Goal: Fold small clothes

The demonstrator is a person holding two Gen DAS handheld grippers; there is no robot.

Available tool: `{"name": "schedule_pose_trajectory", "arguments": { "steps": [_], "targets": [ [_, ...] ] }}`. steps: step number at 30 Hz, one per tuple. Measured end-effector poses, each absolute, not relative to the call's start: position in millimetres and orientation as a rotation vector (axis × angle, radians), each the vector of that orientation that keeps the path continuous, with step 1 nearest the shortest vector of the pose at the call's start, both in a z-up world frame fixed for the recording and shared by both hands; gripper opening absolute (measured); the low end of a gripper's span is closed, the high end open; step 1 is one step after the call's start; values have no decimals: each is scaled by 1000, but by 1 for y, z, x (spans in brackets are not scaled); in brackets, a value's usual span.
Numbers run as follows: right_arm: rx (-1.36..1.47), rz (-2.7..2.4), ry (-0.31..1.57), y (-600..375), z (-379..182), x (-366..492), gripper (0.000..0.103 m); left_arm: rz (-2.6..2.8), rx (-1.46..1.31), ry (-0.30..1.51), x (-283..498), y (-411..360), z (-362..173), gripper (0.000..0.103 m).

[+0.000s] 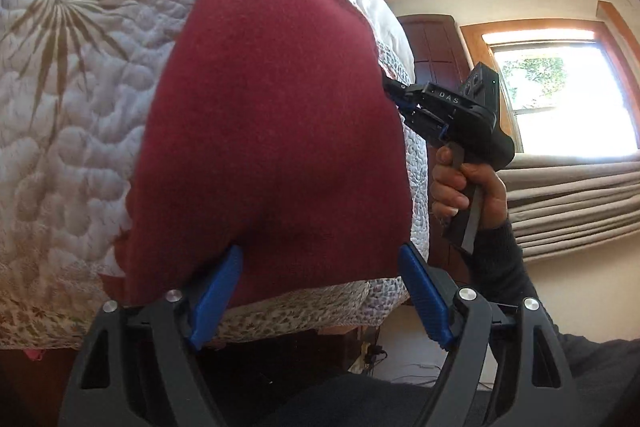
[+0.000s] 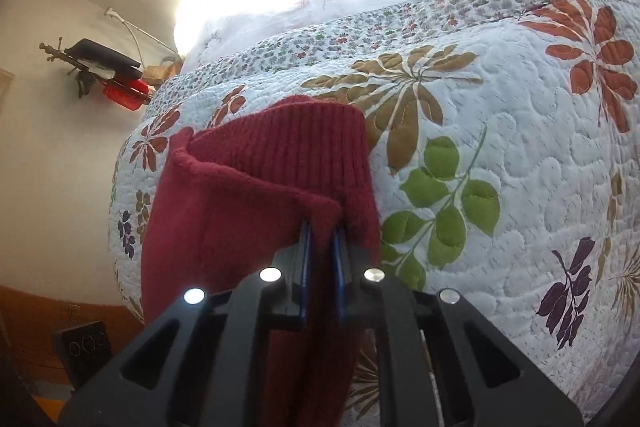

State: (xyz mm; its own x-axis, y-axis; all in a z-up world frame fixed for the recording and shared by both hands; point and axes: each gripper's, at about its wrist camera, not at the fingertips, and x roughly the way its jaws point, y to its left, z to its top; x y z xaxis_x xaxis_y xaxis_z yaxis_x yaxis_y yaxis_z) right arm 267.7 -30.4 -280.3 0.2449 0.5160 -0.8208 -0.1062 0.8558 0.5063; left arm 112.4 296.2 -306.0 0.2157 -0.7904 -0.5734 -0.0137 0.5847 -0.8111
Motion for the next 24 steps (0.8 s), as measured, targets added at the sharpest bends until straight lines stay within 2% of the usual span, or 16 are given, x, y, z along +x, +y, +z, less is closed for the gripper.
{"name": "schedule_pose_trajectory", "arguments": {
  "steps": [2, 6, 10, 12, 13, 15, 17, 18, 19, 22, 24],
  "targets": [
    [401, 445, 1209, -37, -260, 259, 21, -650, -834, 1215, 114, 299, -290, 81],
    [419, 536, 1114, -43, -210, 219, 33, -690, -860, 1089, 126, 315, -257, 82],
    [358, 697, 1214, -11, -225, 178, 33, -649, -943, 1067, 160, 329, -273, 83],
    [299, 669, 1288, -2, -252, 171, 26, -623, -936, 1127, 176, 327, -298, 83],
    [260, 631, 1302, -2, -266, 172, 10, -616, -937, 1152, 182, 325, -308, 82],
    [270, 597, 1316, -6, -277, 175, 9, -629, -918, 1177, 187, 321, -316, 82],
    [285, 577, 1301, -9, -265, 173, 9, -630, -895, 1181, 186, 321, -305, 82],
    [270, 574, 1281, -8, -254, 169, 9, -638, -897, 1170, 182, 324, -296, 82],
    [269, 585, 1268, -8, -244, 164, 16, -662, -904, 1151, 178, 324, -286, 82],
    [285, 642, 1255, -5, -226, 140, 17, -760, -868, 1126, 154, 325, -262, 83],
    [274, 658, 1284, 1, -232, 123, 17, -795, -861, 1180, 140, 319, -270, 83]
  ]
}}
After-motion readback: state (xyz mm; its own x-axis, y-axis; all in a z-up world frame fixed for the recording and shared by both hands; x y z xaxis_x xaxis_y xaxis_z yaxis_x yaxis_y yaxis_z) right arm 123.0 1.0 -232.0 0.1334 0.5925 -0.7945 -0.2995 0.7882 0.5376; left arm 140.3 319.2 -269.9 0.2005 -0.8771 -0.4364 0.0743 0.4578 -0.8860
